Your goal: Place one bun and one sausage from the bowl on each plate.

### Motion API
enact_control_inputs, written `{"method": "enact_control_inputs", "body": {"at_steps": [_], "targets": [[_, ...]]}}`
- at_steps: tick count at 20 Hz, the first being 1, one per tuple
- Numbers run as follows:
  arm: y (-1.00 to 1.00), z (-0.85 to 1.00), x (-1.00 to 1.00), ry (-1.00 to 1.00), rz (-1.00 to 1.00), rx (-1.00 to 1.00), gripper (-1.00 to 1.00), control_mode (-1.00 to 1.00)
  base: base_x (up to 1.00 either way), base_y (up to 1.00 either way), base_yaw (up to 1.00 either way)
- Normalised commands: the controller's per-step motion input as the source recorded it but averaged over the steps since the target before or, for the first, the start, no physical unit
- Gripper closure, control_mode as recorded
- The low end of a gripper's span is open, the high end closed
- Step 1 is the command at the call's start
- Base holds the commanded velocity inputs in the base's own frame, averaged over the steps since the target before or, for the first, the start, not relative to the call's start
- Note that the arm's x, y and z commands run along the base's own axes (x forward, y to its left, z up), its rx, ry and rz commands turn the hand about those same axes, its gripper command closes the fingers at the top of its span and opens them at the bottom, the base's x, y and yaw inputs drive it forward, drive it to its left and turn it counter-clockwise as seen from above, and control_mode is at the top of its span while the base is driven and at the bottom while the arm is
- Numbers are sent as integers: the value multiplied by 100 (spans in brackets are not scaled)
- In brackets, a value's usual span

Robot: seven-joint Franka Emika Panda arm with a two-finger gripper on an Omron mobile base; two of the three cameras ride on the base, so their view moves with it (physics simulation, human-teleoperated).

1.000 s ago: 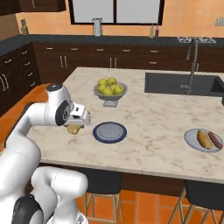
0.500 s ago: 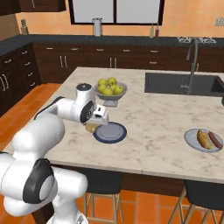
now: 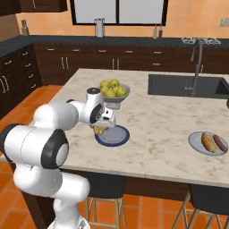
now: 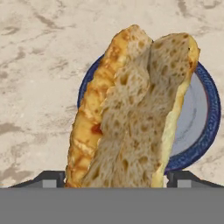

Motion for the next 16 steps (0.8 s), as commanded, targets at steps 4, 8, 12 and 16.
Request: {"method": "enact_control_inputs", "body": {"at_steps": [4, 8, 12, 16], "targets": [[-3, -18, 29, 0, 0, 0, 100, -100, 0, 0, 0], [0, -30, -1, 0, 0, 0, 100, -100, 0, 0, 0], [0, -20, 11, -8, 0, 2, 100, -100, 0, 0, 0], [0, -23, 4, -1, 0, 0, 100, -100, 0, 0, 0]]}}
